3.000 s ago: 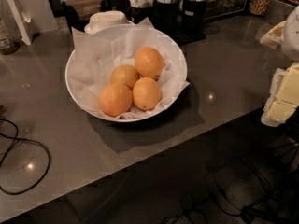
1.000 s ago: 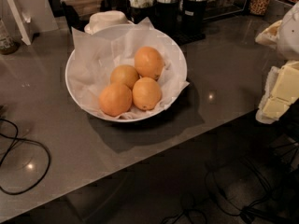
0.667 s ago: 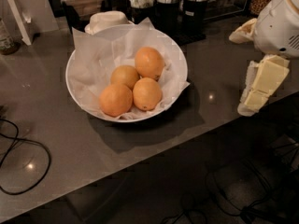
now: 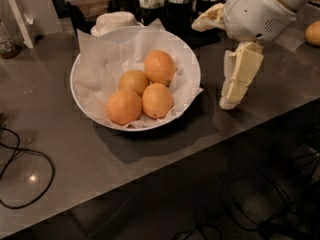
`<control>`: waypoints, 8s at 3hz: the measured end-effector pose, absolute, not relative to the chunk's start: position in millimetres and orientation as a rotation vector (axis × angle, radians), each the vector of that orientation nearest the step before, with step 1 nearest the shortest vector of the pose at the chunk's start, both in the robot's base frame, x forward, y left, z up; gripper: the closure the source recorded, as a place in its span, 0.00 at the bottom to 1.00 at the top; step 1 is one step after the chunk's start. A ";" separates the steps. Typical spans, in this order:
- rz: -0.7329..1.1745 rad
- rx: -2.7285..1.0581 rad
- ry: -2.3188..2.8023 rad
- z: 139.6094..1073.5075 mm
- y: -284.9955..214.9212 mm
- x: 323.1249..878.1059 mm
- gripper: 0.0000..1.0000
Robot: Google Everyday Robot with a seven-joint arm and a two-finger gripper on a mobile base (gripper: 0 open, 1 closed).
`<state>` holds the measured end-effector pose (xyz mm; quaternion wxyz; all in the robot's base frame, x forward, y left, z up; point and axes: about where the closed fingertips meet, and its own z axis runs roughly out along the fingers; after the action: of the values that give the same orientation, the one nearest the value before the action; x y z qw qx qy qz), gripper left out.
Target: Pick orange from white bowl
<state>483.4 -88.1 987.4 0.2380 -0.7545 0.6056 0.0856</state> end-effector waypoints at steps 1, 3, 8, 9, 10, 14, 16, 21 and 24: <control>0.253 -2.131 1.555 993.2 -54.8 498.6 0.00; 0.333 -2.233 1.428 979.1 -1.4 552.2 0.00; 0.452 -2.229 1.390 944.3 22.7 582.8 0.85; 0.510 -2.232 1.399 931.0 25.2 585.1 0.69; 0.512 -2.237 1.394 939.9 27.0 579.3 0.46; 0.500 -2.151 1.375 966.9 4.2 583.8 0.19; 0.622 -2.129 1.417 928.9 -1.8 588.2 0.22; 0.675 -2.131 1.446 897.0 8.3 621.5 0.35; 0.668 -2.147 1.481 894.4 1.3 618.0 0.15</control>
Offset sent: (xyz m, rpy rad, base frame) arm 0.0482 0.0899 0.0015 -0.0121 -0.0101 0.2334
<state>618.0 1.3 894.4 0.2229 -0.7773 0.5364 0.2417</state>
